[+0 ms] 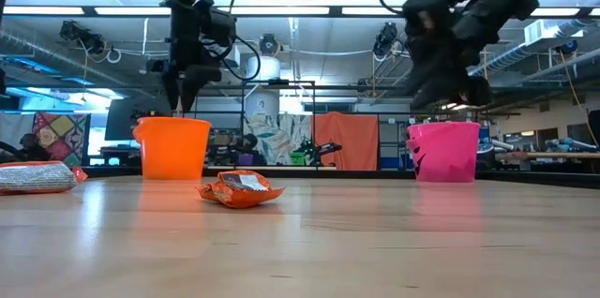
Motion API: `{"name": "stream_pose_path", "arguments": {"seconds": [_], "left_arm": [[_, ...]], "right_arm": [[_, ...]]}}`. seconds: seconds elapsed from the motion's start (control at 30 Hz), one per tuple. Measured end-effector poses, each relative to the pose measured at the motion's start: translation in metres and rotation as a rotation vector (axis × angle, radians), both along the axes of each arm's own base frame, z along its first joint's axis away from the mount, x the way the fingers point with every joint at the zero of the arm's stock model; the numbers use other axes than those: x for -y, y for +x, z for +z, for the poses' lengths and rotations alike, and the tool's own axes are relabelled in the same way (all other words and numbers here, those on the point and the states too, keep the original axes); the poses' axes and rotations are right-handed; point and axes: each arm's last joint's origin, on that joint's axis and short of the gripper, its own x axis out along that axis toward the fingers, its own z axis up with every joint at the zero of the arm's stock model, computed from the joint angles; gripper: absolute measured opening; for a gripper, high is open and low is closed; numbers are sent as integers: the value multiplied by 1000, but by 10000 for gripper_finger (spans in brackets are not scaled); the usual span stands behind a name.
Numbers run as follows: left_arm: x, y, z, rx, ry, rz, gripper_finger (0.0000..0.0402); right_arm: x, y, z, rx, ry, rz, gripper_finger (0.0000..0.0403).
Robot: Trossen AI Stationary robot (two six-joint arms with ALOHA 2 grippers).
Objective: Sort candy by brand, put in halloween buckets
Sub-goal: Put the orange chocolate bar into the orange bucket
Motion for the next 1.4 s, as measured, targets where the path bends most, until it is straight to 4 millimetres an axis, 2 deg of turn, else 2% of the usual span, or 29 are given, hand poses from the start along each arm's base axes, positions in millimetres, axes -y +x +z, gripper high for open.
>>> {"name": "stream_pose_path", "arguments": {"seconds": [0.1,0.3,0.6,0.83,0.93,1.1,1.4], "left_arm": [[3,6,0,49,-17,-27,234],[14,26,1,180,-51,-116,228],[43,59,3,257,-21,-212,228],[71,82,5,347,-36,-243,228],[81,92,8,399,-18,-278,228],[98,107,11,471,1,-318,228],[126,117,11,517,-42,-292,228]], "right_arm": [[-12,-3,-3,-37,3,163,133],[-37,-14,-12,-171,-5,381,133],[-97,-42,-20,-421,33,601,133],[-118,-55,-23,-520,31,551,133],[-119,-60,-33,-584,89,453,135],[-123,-65,-49,-667,147,436,145],[-134,-63,-73,-583,187,486,155]]}}
